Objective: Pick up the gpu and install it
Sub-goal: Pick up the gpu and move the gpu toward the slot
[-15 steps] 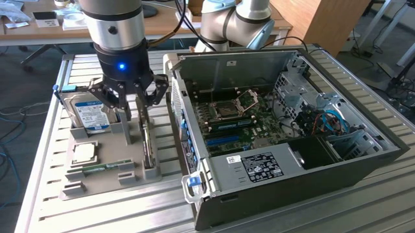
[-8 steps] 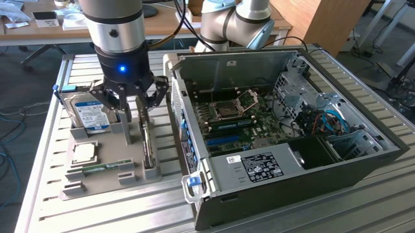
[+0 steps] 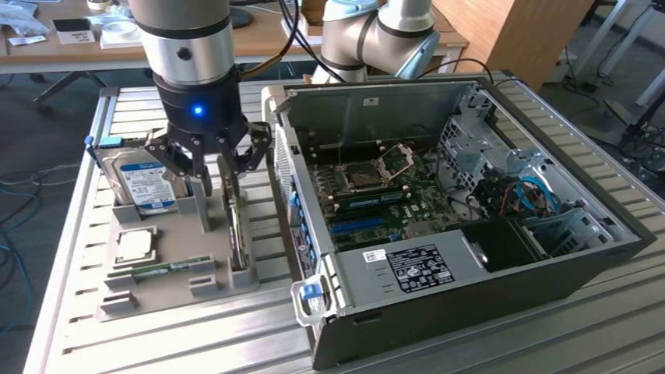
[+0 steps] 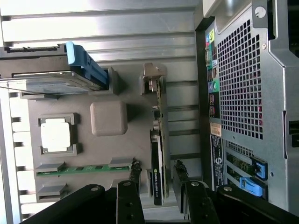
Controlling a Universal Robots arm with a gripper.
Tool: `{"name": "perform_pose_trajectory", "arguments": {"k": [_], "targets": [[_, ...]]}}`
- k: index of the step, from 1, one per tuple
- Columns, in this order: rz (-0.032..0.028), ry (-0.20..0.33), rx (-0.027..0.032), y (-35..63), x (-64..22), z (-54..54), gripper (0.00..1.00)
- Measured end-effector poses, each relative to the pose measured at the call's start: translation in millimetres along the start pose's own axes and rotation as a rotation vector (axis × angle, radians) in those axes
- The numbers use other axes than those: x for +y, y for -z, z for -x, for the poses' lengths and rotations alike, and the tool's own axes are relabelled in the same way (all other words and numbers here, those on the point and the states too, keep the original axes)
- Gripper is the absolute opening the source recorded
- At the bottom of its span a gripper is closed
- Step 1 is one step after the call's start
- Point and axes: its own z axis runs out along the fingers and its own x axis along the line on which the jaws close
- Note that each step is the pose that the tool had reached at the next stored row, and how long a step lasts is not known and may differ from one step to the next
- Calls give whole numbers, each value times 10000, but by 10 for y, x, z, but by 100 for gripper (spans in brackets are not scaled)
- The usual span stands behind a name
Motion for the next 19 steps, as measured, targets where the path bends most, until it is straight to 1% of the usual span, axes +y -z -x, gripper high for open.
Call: {"name": "perform_pose_trajectory", "arguments": {"k": [3, 19], "targets": [[0, 1, 1, -21, -1, 0, 42], [1, 1, -1, -33, 0, 13, 42]]}}
